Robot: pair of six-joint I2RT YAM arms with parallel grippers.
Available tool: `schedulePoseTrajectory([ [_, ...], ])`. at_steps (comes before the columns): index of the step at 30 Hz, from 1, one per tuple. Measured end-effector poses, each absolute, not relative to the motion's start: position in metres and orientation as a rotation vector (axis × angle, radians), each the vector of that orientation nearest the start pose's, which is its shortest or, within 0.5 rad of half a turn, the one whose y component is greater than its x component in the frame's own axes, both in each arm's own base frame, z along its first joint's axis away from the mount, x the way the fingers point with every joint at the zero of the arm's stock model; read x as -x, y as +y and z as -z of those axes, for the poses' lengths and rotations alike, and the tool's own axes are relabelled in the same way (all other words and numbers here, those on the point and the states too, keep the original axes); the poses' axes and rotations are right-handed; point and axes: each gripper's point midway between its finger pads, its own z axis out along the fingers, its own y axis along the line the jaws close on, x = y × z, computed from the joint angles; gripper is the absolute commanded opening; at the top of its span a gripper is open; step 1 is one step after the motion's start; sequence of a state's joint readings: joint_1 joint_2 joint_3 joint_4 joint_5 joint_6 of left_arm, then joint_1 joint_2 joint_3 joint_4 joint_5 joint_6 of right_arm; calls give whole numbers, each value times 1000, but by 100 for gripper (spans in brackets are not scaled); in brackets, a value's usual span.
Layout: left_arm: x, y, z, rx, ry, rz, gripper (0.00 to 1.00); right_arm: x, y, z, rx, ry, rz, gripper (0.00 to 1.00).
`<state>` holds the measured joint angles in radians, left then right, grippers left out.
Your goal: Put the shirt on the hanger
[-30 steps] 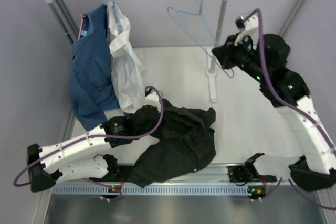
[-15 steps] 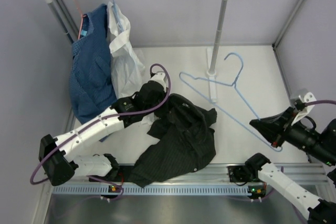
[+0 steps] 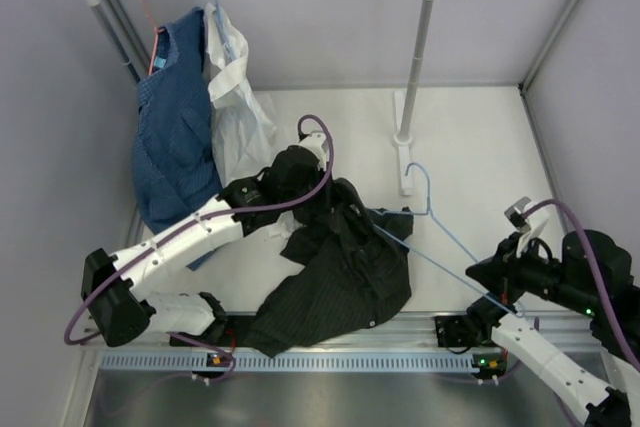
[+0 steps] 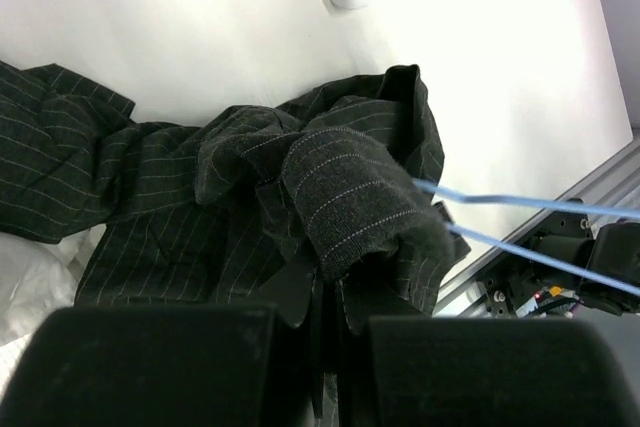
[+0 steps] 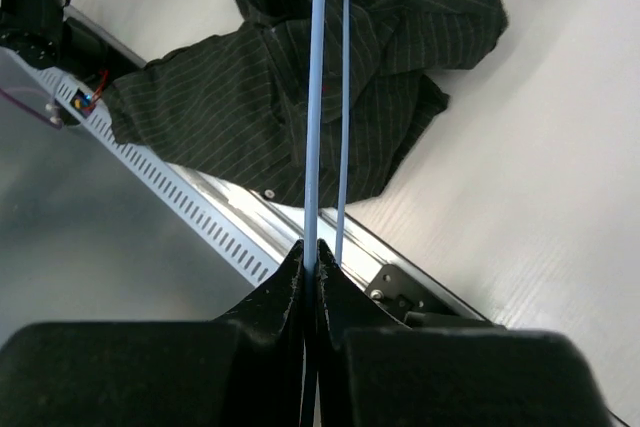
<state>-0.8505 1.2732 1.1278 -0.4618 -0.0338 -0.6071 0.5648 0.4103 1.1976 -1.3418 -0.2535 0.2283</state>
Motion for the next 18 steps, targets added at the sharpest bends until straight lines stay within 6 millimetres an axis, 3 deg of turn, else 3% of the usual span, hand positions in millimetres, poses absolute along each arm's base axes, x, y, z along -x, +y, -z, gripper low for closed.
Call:
schedulePoseTrajectory([
  [3, -236, -300, -216, -274, 2286, 776, 0, -50, 84, -300, 478, 2063, -686, 0],
  [4, -235, -302, -215, -283, 2291, 781, 0, -49, 81, -319, 466, 2004, -690, 0],
  [8, -236, -310, -210, -309, 2312, 799, 0, -34, 77, -357, 478, 1867, -739, 0],
  [10, -238, -314, -211, -318, 2315, 803, 0, -32, 78, -358, 492, 1863, -750, 0],
  [18, -248, -326, -233, -331, 2265, 835, 0, -38, 89, -325, 537, 1974, -762, 0],
])
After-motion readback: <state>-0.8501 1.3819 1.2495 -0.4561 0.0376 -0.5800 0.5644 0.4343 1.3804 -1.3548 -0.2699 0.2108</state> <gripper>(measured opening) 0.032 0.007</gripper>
